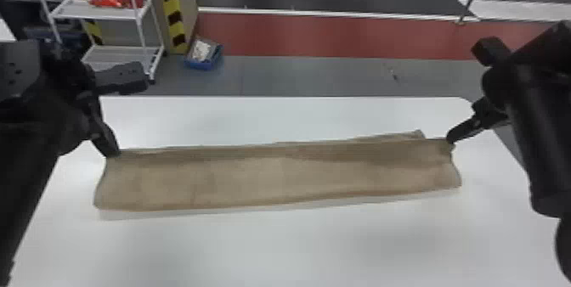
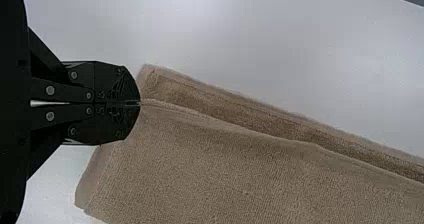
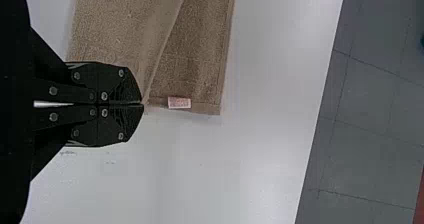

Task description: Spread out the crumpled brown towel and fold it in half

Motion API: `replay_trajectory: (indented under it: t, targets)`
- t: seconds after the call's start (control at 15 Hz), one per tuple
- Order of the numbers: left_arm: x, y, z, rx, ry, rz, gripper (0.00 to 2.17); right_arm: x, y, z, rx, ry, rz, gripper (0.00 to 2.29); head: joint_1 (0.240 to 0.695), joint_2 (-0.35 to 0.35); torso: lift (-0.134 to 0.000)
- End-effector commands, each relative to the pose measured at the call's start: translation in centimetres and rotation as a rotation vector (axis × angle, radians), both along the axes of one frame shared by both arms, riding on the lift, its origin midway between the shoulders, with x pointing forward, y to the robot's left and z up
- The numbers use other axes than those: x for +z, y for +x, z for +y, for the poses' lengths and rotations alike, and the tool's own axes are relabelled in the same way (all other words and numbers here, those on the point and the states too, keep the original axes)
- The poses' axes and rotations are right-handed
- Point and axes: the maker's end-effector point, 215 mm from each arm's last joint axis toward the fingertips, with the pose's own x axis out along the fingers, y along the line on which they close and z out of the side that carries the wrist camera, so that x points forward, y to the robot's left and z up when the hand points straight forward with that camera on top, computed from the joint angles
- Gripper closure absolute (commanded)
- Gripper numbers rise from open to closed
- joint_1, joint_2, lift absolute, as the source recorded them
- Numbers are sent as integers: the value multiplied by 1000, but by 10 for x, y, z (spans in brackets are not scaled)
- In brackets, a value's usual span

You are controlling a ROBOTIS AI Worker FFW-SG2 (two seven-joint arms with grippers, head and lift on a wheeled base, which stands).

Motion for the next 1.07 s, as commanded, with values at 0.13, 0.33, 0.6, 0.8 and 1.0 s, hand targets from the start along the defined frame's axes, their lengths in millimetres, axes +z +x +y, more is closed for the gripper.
replay_trajectory:
  t: [0.13,0.33,0.6,0.8,1.0]
  targets:
    - [3,0,2,5,0,3,1457,3,2,-3,-4,-5,-9,1652,695,-73,-125]
    - [8,3,6,10,4,-5,1457,6,4,-9,-12,-24,-14,1652,695,-73,-125]
    - [8,3,3,10,0,-5,1457,10,7,-13,-28,-27,-29,1652,695,-74,-125]
    - [6,3,0,8,2,-2,1457,9,8,-16,-33,-41,-32,1652,695,-79,-125]
    - [6,3,1,8,8,-2,1457,2,6,-19,-34,-60,-21,1649,695,-86,-125]
